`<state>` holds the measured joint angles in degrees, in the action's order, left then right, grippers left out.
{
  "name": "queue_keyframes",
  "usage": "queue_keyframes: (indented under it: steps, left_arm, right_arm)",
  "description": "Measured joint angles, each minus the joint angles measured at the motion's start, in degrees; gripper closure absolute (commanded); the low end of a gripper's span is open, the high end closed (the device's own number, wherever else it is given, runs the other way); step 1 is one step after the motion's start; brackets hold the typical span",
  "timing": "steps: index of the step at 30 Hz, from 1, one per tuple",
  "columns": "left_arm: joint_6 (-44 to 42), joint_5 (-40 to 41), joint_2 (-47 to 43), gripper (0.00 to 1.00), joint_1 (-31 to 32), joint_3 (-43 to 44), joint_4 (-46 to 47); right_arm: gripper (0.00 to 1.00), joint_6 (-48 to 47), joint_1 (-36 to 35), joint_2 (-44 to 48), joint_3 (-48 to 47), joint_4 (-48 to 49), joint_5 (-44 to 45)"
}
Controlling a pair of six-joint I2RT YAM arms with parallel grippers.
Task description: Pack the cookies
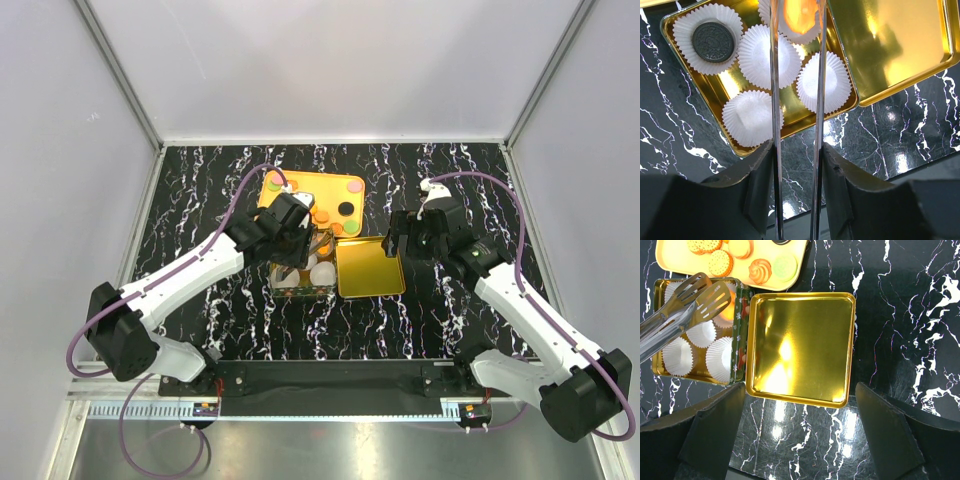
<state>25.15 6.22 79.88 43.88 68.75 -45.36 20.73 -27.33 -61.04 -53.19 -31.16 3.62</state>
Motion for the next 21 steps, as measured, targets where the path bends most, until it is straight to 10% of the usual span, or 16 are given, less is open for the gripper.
queue_keyframes:
  steps: [21]
  left_arm:
    - [-0.4, 0.1, -1.2, 0.54, 0.0, 3.1, -2.3]
  right_arm:
    - [0.0, 0.0, 0.0, 0.0, 0.0, 0.0, 0.0]
